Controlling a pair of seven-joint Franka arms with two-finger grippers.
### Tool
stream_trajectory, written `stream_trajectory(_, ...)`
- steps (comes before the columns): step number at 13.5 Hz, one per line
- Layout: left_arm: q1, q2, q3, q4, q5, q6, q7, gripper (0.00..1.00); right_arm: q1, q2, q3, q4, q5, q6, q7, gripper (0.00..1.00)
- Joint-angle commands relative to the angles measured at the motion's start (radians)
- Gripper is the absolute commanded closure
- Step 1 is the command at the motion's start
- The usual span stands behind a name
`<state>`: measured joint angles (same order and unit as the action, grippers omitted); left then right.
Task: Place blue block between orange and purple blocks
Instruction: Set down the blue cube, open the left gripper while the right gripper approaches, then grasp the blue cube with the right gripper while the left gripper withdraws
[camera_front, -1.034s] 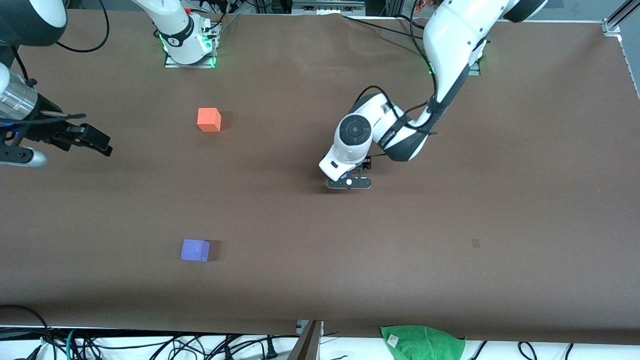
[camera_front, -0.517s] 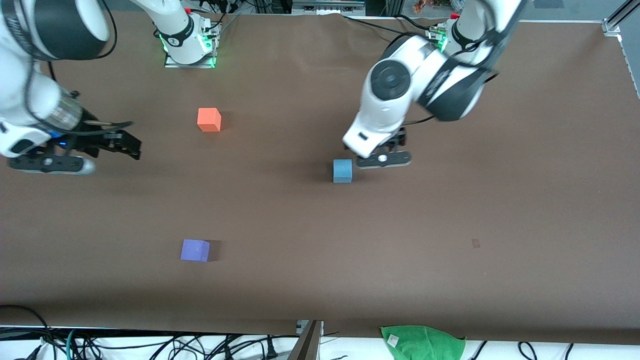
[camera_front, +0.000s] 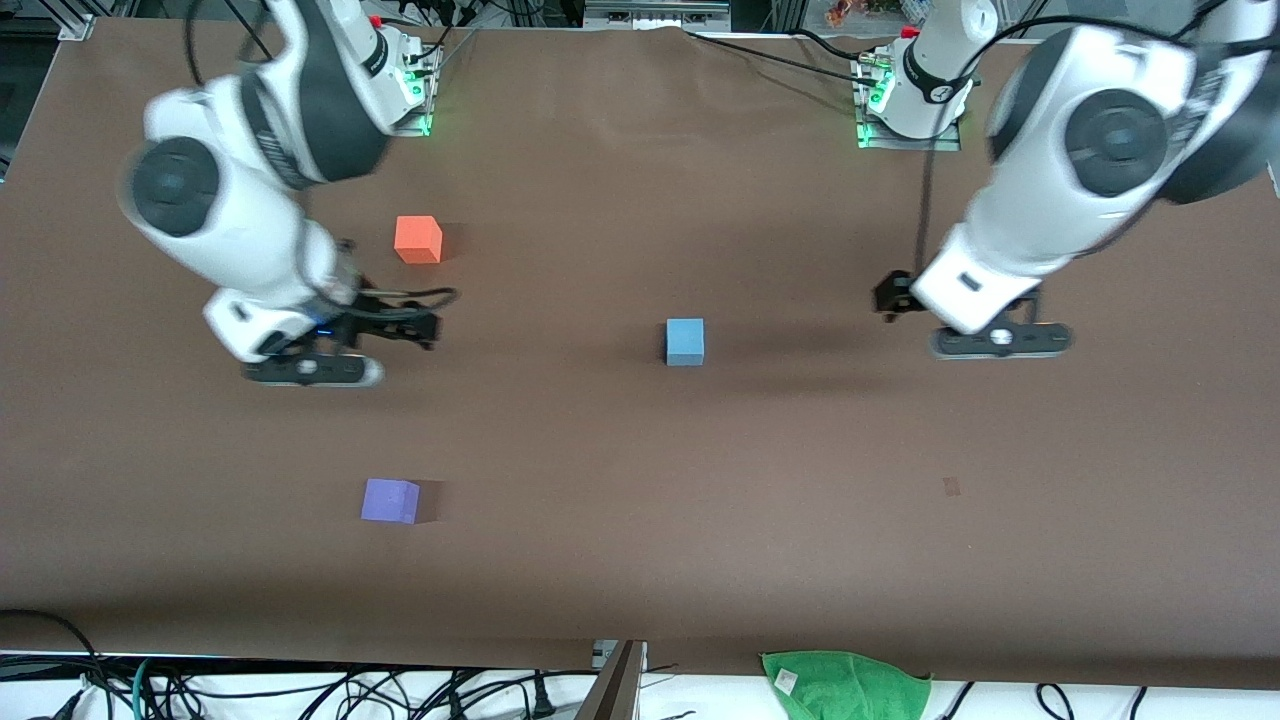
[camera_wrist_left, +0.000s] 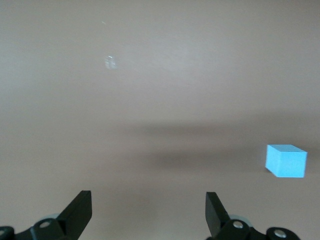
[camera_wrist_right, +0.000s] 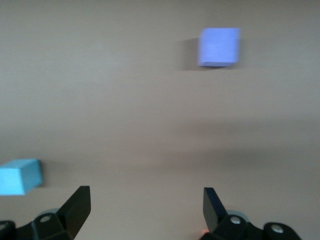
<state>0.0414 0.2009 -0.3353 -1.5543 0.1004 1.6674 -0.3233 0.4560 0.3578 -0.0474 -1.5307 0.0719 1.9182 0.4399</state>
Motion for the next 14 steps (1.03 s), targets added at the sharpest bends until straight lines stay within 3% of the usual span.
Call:
stream_trajectory(1, 0.096, -0.018, -0.005, 0.057, -0.025, -0.043, 0.184, 0.00, 0.131, 0.097, -0.002, 0.037, 0.003, 0.129, 0.176, 0.01)
stream_trajectory(5, 0.149, -0.021, 0.030, 0.049, -0.071, -0.031, 0.260, 0.00, 0.268, 0.303, -0.005, 0.191, -0.004, 0.217, 0.328, 0.01)
stream_trajectory(8, 0.016, -0.113, 0.284, -0.067, -0.179, 0.035, 0.297, 0.00, 0.358, 0.449, -0.011, 0.311, -0.015, 0.307, 0.492, 0.01)
stream_trajectory(10, -0.029, -0.182, 0.303, -0.136, -0.157, 0.078, 0.290, 0.00, 0.395, 0.498, -0.009, 0.313, -0.018, 0.399, 0.560, 0.01)
stream_trajectory(14, -0.049, -0.215, 0.294, -0.161, -0.085, 0.055, 0.293, 0.00, 0.446, 0.538, -0.009, 0.305, -0.069, 0.406, 0.589, 0.01)
